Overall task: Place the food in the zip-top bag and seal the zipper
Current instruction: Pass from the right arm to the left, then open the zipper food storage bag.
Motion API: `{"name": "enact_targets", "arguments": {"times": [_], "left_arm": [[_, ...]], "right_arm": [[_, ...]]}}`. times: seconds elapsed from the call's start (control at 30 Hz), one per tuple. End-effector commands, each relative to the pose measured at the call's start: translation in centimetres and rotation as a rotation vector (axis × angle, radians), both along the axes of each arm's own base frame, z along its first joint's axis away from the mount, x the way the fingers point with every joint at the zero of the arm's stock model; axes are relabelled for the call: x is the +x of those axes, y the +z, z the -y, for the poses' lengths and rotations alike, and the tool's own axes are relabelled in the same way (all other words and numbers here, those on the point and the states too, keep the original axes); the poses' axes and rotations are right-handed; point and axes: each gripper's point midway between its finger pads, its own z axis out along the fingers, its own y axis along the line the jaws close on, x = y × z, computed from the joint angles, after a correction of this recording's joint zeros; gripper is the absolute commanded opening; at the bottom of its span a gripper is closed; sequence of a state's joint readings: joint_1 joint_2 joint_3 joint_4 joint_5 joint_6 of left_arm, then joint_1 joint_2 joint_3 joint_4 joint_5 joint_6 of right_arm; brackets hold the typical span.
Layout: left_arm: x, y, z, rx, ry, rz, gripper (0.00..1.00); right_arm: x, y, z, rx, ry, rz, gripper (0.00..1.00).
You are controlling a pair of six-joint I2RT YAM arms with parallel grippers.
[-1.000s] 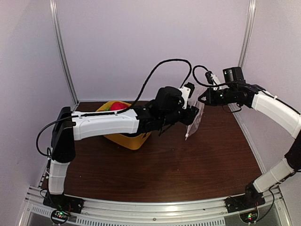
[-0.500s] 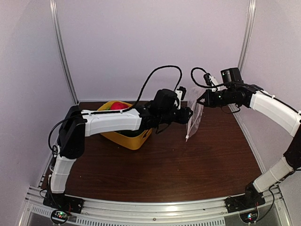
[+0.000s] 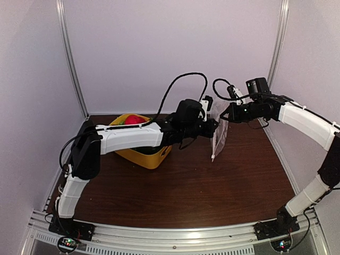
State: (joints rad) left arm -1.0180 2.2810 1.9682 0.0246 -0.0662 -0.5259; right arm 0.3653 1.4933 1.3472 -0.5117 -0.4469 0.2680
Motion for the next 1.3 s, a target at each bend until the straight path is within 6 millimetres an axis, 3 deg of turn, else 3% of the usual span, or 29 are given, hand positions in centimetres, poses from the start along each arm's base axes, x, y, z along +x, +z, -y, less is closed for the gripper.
{"name": "enact_targets", "arguments": {"times": [0.0,0.03,0.2,0.3,0.43,0.57,0.87,1.0,1.13,1.27], "left_arm": [[1.9,-1.3,-0.6,-0.037,0.043,-0.066,0.06],[2.1,-1.0,-0.7,-0.047,0.052,-0.064,0.00],[2.4,1.0,-1.6,-0.120,0.113,-0.061,0.00],[2.4,1.9,-2.5,-0.167,0.146,-0.070,0.00],[2.0,2.9,-2.9,-0.218,0.145,-0.080,0.00],[1.6,3.3,-3.1,-0.252,0.140,-0.105,0.00],[0.8,4.4,-2.8,-0.370,0.102,-0.153,0.00],[0.8,4.6,-2.8,-0.380,0.100,-0.156,0.00],[0.7,3.9,-2.9,-0.363,0.105,-0.171,0.00],[1.1,1.1,-4.0,-0.281,0.171,-0.217,0.00]], "right_arm": [[-0.1,-0.5,-0.4,-0.032,0.009,-0.002,0.00],[-0.1,-0.9,-0.3,-0.050,0.001,-0.003,0.05],[0.0,-3.3,0.9,-0.190,-0.066,0.015,0.36],[0.1,-3.9,1.1,-0.227,-0.076,0.017,0.37],[0.1,-4.1,0.5,-0.220,-0.059,0.016,0.35],[0.2,-3.9,0.5,-0.240,-0.063,0.040,0.23],[-0.6,-3.6,-1.9,-0.194,0.008,0.048,0.29],[-0.3,-3.2,-1.6,-0.231,-0.022,0.070,0.25],[0.0,-2.7,-1.0,-0.254,-0.045,0.093,0.00],[0.8,-0.6,1.9,-0.362,-0.136,0.168,0.00]]}}
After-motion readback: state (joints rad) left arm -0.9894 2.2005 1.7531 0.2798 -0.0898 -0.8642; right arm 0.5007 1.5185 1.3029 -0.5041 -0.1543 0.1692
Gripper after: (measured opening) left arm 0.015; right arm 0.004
